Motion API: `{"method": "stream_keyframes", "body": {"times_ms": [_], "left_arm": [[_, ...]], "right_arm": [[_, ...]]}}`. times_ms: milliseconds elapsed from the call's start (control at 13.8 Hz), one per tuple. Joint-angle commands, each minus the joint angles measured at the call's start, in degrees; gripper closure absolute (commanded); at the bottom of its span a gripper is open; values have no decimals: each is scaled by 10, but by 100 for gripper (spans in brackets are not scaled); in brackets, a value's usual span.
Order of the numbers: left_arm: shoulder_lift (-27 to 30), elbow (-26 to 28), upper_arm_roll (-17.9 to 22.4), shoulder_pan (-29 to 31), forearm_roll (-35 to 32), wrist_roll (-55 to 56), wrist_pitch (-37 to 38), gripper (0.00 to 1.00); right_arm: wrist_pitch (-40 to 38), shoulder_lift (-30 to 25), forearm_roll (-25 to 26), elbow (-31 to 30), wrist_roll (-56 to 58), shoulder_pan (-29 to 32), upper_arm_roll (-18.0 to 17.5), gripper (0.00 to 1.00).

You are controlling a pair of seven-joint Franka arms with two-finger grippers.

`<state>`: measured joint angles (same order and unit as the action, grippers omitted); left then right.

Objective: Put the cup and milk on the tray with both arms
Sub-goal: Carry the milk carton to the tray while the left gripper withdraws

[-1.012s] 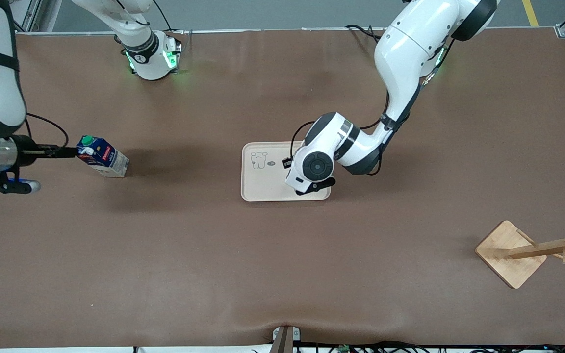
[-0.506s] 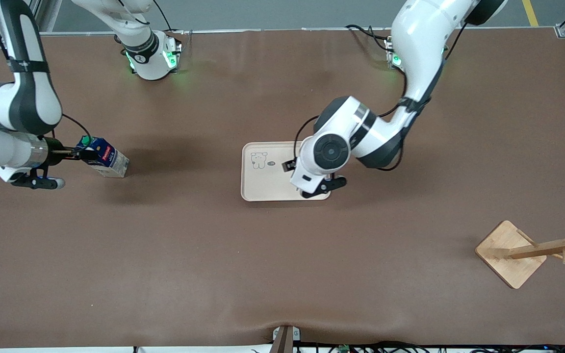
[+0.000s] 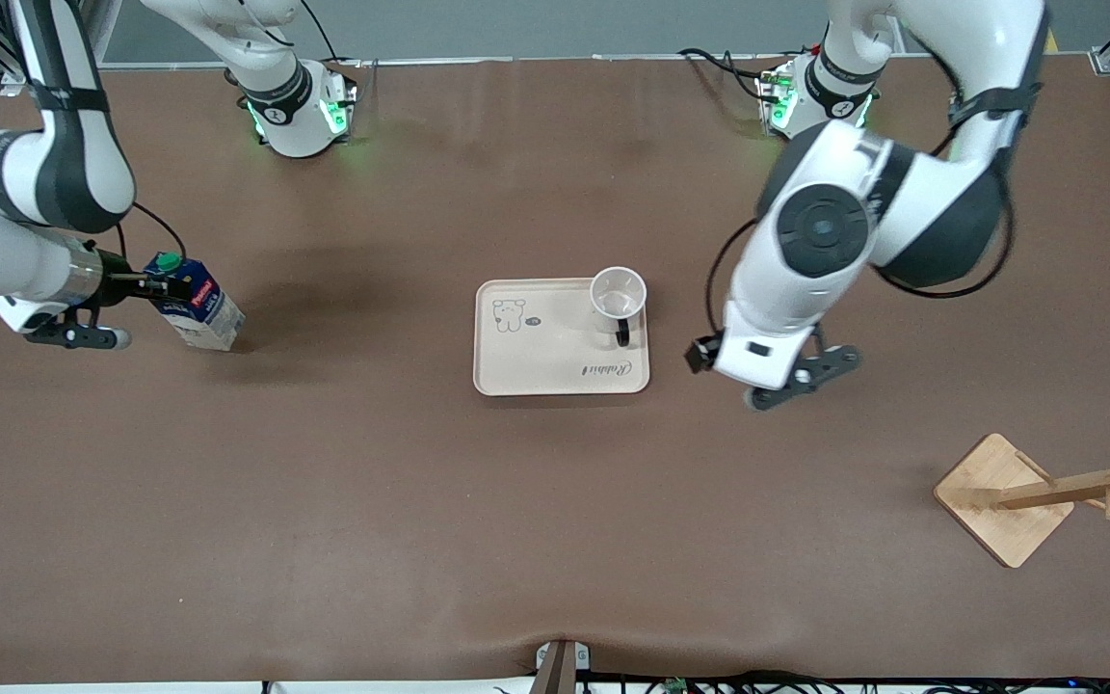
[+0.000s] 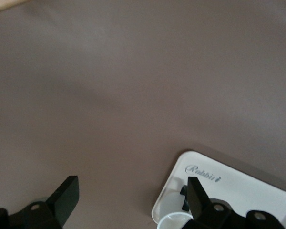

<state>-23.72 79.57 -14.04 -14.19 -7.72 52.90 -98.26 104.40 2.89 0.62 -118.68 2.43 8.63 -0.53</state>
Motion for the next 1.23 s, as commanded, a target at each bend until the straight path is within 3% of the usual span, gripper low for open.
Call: {"method": "stream_keyframes", "body": {"times_ms": [0, 145, 289, 506, 795, 1157], "left_arm": [[41, 15, -2, 56, -8, -71, 18, 0], [64, 16, -3, 101, -8, -142, 27, 0], [80, 16, -3, 132, -8, -206, 32, 0], [97, 16, -2, 152, -8, -233, 37, 0], [129, 15, 9, 154, -8, -261, 44, 0], [150, 16, 4, 171, -6, -289, 45, 0]], "right_arm": [[-140, 21, -4, 132, -36, -31, -5, 100], [-218, 44, -4, 193, -99, -75, -5, 100], [-244, 54, -16, 208, -136, -135, -5, 100], [-236, 82, -144, 220, -256, -210, -5, 100], [-144, 140, -224, 249, -349, -305, -5, 100], [38, 219, -243, 248, -395, -402, -5, 100]]}}
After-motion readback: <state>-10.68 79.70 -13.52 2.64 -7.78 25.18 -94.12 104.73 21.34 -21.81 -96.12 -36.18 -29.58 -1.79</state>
